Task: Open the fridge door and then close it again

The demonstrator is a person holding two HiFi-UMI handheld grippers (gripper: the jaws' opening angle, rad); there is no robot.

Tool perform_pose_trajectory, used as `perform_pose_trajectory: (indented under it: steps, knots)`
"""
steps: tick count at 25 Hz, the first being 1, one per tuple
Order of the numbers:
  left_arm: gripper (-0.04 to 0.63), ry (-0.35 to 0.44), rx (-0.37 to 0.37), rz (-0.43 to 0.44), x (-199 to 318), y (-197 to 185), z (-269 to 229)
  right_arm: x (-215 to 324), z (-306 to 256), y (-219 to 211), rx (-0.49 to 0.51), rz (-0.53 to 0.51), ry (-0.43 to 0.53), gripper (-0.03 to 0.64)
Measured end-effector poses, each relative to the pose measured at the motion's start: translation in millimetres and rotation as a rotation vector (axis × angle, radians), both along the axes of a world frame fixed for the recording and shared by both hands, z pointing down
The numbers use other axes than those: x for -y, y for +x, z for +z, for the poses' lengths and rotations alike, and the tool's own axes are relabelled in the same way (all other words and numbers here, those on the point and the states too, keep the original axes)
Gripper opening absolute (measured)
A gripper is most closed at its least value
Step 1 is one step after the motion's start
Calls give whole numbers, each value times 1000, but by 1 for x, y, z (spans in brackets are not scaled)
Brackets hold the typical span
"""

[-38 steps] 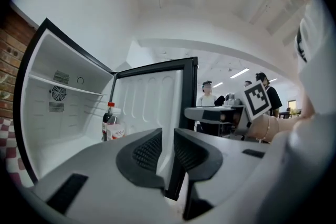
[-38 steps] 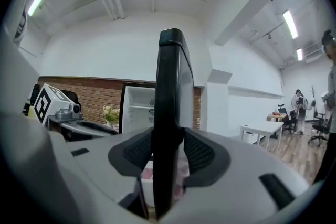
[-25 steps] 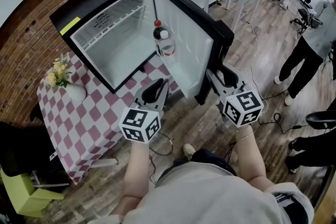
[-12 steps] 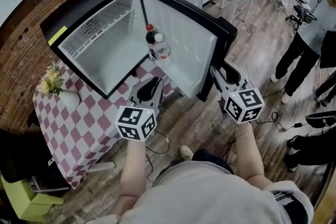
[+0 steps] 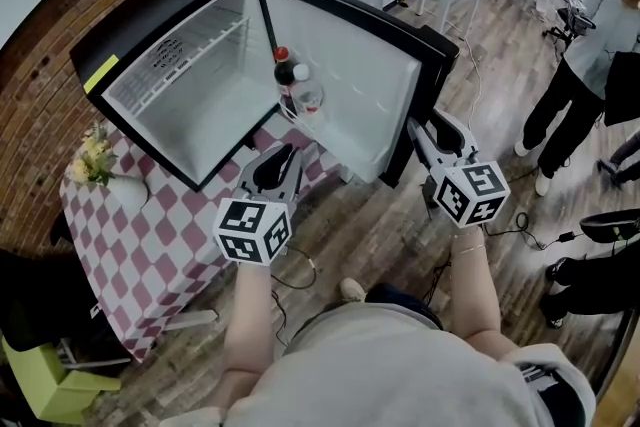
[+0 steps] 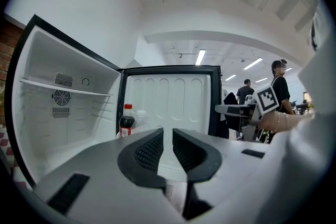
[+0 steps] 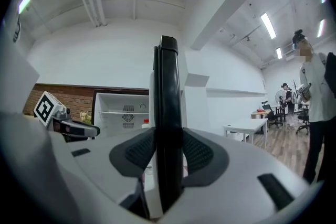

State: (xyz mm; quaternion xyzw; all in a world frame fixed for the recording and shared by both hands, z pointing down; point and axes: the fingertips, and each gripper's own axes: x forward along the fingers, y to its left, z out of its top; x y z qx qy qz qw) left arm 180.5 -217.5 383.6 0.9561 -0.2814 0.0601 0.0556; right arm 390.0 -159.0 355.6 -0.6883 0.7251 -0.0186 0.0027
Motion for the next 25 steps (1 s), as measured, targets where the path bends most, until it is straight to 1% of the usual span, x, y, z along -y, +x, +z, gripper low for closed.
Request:
perform_pose_trajectory:
  steps: [6, 10, 14, 19, 25]
  knots:
    - [55, -4, -1, -4, 5, 1, 2, 2, 2, 6, 7, 12, 6, 152]
    - [49, -20, -25, -2, 6, 3, 1, 3, 2, 9, 13, 14, 11, 153]
    - [46, -6, -6, 17, 3, 10, 2, 3, 2, 11, 22, 17, 21, 153]
    - [43, -12, -8, 37, 0, 17, 1, 3, 1, 11, 23, 15, 24, 153]
    - [26, -23, -8, 33, 1, 16, 3, 2, 3, 9, 25, 17, 32, 155]
